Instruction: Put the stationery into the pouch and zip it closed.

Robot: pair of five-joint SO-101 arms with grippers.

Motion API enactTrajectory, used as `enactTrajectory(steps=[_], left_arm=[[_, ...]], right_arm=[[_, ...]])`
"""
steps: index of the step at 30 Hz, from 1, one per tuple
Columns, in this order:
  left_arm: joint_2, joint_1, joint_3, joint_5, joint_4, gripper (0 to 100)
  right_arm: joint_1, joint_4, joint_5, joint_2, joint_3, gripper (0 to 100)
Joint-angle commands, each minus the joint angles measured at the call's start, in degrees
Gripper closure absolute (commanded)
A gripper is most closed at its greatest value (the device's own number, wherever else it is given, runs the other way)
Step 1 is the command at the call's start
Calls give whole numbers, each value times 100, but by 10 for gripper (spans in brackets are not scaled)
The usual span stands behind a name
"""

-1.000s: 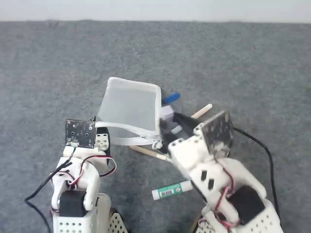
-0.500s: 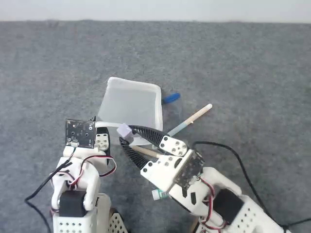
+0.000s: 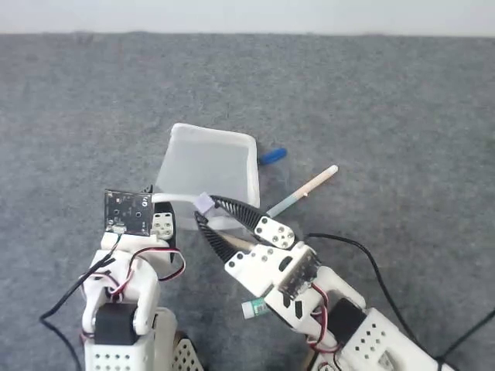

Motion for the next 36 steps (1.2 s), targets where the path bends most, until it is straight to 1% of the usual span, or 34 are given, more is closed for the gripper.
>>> enactTrajectory(steps=[1, 16, 22, 28, 36], left_arm=[[-123, -26, -295, 44, -9, 989], [-123, -9, -303, 53, -18, 989], [-123, 9, -303, 53, -18, 989], [-123, 9, -312, 53, -18, 989], [-123, 9, -312, 62, -18, 989]], right_arm=[[119, -312, 53, -66, 26, 992], [119, -365, 62, -4, 123, 992], [338, -1349, 70, 760, 105, 992], [444, -1569, 35, 2062, -396, 992], [681, -2976, 79, 3574, -624, 992]])
